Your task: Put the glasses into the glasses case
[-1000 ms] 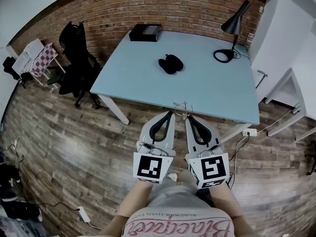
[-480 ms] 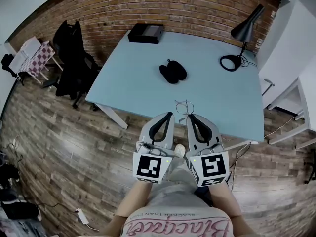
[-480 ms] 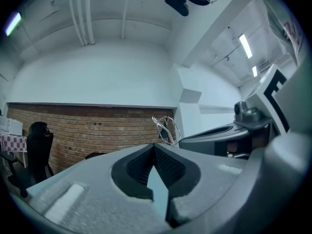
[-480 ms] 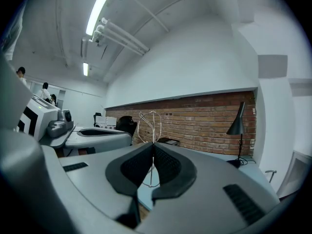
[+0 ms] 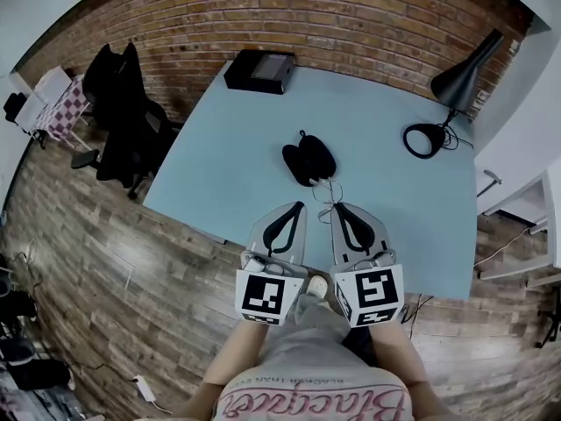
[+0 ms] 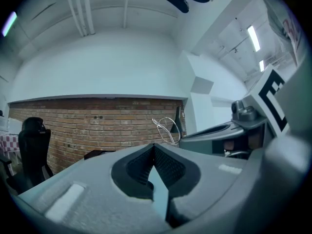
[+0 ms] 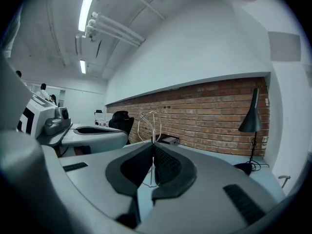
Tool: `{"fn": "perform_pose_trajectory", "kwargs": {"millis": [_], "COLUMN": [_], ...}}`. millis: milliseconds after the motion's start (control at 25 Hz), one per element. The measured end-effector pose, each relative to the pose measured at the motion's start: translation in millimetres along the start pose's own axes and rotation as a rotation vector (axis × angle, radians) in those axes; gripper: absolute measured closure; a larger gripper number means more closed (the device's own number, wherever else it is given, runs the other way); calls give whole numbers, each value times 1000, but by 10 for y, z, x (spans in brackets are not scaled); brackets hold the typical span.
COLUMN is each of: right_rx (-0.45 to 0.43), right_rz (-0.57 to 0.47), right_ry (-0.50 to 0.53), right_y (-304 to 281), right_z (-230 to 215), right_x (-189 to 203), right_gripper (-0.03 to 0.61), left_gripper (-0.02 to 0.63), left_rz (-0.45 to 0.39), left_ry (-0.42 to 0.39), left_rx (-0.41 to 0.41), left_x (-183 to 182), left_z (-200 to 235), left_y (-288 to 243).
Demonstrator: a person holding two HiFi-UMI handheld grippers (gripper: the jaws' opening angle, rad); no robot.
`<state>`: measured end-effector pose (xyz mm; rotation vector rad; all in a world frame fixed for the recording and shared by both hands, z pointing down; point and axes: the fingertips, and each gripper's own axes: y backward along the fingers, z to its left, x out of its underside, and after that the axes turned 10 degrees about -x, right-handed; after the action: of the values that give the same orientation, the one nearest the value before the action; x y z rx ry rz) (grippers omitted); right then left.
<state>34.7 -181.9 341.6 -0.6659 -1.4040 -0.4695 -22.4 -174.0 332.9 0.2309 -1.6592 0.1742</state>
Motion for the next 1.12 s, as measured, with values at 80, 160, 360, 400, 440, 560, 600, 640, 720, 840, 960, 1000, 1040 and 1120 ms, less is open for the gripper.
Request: {"fn": "perform_pose_trajectory", "kwargs": {"millis": [80, 160, 360, 400, 440, 560, 600, 640, 720, 840, 960, 1000, 1040, 1120], "right_rx": [-9, -20, -43, -42, -40, -31, -28, -26, -22, 0, -3, -12, -21, -33], "right_rz": [16, 35, 96, 106, 115, 141, 154, 169, 210, 278, 347, 369, 392, 442], "right_ry": [-1, -1, 7, 7, 5, -5, -9, -13, -19, -7, -19, -33, -47, -59], "right_y": [-217, -418, -844, -912, -977, -1159, -1218, -1278, -1395, -1551, -1719, -1783, -1848, -1966], "right_z": [-178, -339, -640, -695, -745, -848, -869, -886, -916, -993, -1083, -1100, -1111, -1136], "right_x": [4, -2, 69, 87, 105, 164, 198, 241, 337, 479, 678, 757, 836, 990], "right_gripper": [565, 565, 565, 565, 565, 563, 565, 565, 565, 565, 565, 565, 565, 565], "left_gripper": [609, 609, 609, 609, 609, 609, 609, 609, 609, 609, 609, 609, 609, 609], "left_rz": [15, 27, 65, 75, 83, 103, 109, 117, 131, 154, 190, 203, 216, 240], "left_ry": [-1, -2, -4, -5, -5, -10, -12, -12, -9, 1, 20, 26, 29, 35], "left_rx": [-9, -19, -47, -48, -46, -28, -19, -11, 6, 41, 61, 66, 71, 81], "left_x": [42, 66, 196, 240, 282, 385, 417, 451, 525, 661, 847, 910, 971, 1088], "left_z": [84, 165, 347, 374, 399, 481, 512, 545, 612, 685, 748, 773, 799, 854], "left_y": [-254, -493, -942, -1016, -1087, -1285, -1348, -1411, -1530, -1680, -1800, -1835, -1869, -1941]}}
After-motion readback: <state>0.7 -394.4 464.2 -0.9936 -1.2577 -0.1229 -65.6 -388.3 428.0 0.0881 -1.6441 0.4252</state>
